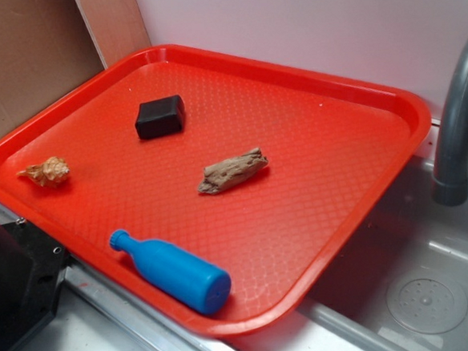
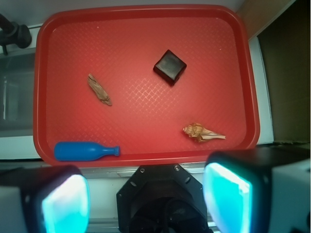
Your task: Grab the shell.
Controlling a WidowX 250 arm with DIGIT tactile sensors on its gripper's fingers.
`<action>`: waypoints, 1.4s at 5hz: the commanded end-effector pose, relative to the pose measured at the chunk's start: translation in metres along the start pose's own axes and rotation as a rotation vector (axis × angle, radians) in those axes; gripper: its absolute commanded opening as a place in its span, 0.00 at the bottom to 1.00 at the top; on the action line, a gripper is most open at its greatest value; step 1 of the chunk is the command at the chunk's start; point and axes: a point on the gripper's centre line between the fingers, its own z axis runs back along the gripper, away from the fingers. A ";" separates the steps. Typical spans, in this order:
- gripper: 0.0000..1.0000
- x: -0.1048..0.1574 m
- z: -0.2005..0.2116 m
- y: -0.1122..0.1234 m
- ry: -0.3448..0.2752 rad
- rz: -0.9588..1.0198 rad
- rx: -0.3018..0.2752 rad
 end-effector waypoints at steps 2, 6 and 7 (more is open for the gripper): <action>1.00 0.009 -0.047 0.035 0.083 -0.007 0.116; 1.00 -0.026 -0.163 0.110 0.133 0.994 0.165; 1.00 -0.027 -0.194 0.113 0.138 1.106 0.105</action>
